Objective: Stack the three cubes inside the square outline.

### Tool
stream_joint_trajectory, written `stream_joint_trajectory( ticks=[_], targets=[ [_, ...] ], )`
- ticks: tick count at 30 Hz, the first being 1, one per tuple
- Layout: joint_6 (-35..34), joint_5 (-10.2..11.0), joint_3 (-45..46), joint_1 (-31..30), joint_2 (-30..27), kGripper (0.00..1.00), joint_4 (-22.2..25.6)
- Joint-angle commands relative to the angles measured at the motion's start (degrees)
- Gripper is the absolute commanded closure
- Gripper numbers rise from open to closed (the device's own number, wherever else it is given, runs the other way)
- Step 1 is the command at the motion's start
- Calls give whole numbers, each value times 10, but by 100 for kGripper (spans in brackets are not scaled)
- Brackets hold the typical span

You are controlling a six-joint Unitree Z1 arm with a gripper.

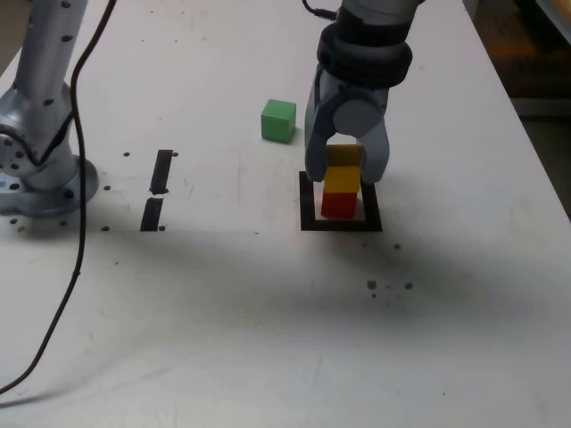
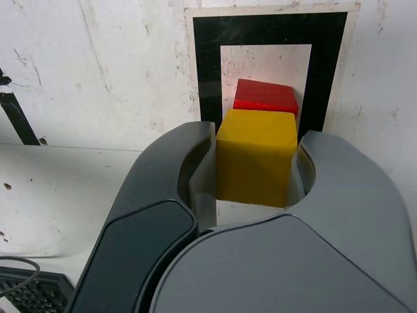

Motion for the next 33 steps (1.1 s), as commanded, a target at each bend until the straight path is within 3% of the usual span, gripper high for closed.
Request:
stream_joint_trajectory(
  ticks=[1, 8, 22, 33],
  targets=[
    [0, 1, -3, 1, -7, 59, 0],
    [0, -6, 3, 1, -5, 46, -1],
    [-1, -5, 15, 1, -23, 31, 5],
    [1, 43, 6, 13, -107, 22, 31]
  ],
)
